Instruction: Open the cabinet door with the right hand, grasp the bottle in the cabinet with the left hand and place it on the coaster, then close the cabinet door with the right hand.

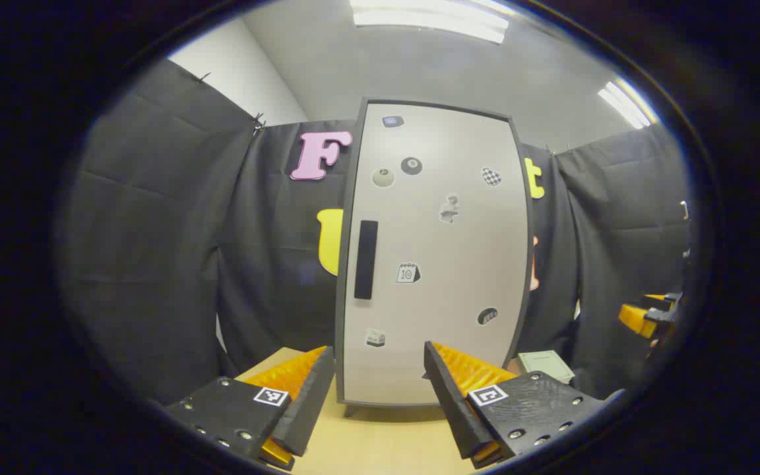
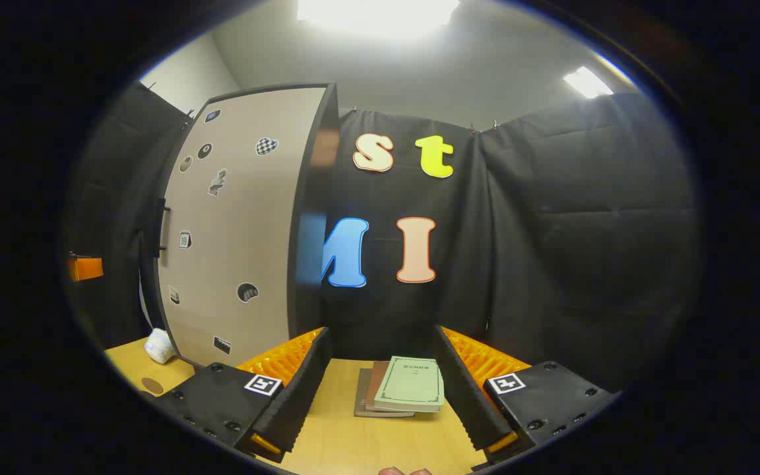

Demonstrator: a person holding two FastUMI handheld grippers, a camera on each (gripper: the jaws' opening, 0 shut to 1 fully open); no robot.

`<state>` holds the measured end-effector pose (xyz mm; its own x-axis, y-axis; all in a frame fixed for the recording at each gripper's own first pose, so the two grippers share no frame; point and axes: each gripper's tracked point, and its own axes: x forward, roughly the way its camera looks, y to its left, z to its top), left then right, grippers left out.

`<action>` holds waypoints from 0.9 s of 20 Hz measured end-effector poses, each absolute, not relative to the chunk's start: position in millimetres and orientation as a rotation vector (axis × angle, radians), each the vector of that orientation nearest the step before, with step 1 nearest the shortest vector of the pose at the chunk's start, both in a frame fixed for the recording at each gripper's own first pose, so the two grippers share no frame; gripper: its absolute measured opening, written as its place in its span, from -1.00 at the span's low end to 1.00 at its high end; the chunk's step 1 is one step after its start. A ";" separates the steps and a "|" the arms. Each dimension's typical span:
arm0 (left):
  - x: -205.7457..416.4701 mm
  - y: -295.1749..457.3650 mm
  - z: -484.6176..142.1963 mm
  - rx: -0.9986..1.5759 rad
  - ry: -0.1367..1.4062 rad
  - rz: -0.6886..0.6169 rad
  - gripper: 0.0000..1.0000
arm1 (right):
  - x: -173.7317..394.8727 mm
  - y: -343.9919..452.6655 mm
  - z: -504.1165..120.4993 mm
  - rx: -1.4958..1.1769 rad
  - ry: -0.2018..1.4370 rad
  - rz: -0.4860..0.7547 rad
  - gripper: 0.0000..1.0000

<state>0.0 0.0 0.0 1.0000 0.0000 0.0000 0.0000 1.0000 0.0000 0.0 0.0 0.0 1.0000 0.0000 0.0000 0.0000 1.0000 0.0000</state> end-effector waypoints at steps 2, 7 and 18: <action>-4.0 12.5 14.8 0.009 -0.003 0.005 0.66 | 0.7 33.2 9.4 0.058 0.009 0.058 0.95; -12.7 72.2 45.2 0.038 0.009 0.010 0.67 | 8.7 92.5 25.1 0.055 0.042 0.066 0.96; -30.3 157.3 28.7 0.039 0.036 0.039 0.67 | 4.9 175.5 48.3 0.047 0.033 0.076 0.96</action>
<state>-30.3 157.3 28.7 0.9986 0.0398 -0.0354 -0.0384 0.9985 0.0398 4.9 175.5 48.3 0.9965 0.0769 -0.0316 -0.0754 0.9960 0.0481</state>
